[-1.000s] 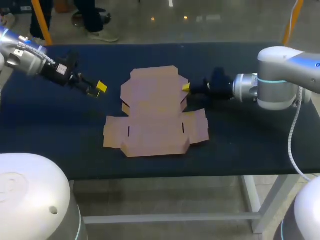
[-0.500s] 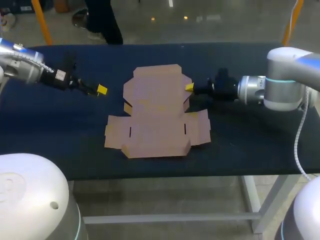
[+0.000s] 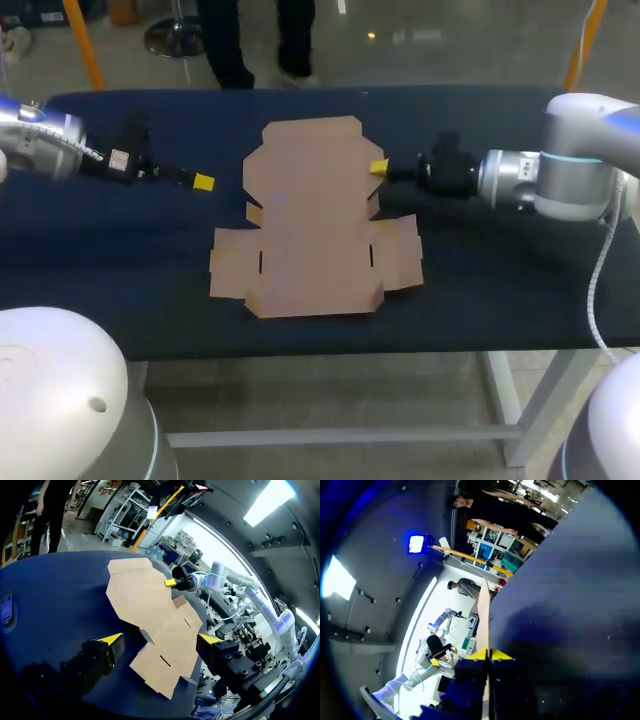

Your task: Assemble the packaging by folding the flat box into shape, placing the metal phone stand inside, and closing the box properly

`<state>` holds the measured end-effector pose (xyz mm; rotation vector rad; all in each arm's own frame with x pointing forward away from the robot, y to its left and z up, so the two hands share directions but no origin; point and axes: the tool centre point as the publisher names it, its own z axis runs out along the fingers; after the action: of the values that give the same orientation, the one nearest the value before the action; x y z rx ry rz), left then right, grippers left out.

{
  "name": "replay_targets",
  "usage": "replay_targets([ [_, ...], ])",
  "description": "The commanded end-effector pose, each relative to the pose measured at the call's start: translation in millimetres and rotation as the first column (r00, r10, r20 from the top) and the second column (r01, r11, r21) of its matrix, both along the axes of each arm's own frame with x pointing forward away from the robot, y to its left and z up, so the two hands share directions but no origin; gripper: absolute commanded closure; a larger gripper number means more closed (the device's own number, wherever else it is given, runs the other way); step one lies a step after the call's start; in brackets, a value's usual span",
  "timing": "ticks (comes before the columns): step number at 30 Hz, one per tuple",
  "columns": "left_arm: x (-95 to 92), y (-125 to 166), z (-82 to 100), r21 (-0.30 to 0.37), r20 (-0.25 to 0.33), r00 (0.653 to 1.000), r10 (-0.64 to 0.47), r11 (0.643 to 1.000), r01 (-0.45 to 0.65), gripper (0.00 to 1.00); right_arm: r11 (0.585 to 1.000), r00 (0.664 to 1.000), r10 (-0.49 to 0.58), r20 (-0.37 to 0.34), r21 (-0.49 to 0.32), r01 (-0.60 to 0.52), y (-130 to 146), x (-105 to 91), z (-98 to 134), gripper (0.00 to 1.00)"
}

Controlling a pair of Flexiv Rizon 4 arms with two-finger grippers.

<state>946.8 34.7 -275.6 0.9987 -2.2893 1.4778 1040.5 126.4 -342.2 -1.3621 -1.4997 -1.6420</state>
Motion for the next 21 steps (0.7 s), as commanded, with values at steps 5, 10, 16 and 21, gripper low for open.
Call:
replay_targets([
  [5,3.0,-9.3,1.6,-0.06,0.091,0.996,0.012,0.998,-0.006,0.0,0.996,0.995,0.001,0.095,0.088,-0.01,-11.2,-7.7,9.0,1.0],
  [10,12.3,-14.5,5.3,-0.076,0.137,0.991,0.01,0.997,0.001,0.0,0.994,0.989,0.014,0.145,0.107,-0.029,-10.7,-5.7,15.4,1.0],
  [16,28.8,-18.2,7.7,-0.079,0.186,0.983,-0.012,0.996,0.027,0.0,0.991,0.979,0.022,0.201,0.128,-0.049,-8.9,-3.8,23.2,1.0],
  [21,42.9,-22.3,6.0,-0.098,0.206,0.978,-0.025,0.994,0.046,0.0,0.988,0.97,0.02,0.241,0.144,-0.056,-6.1,-3.6,27.9,1.0],
])
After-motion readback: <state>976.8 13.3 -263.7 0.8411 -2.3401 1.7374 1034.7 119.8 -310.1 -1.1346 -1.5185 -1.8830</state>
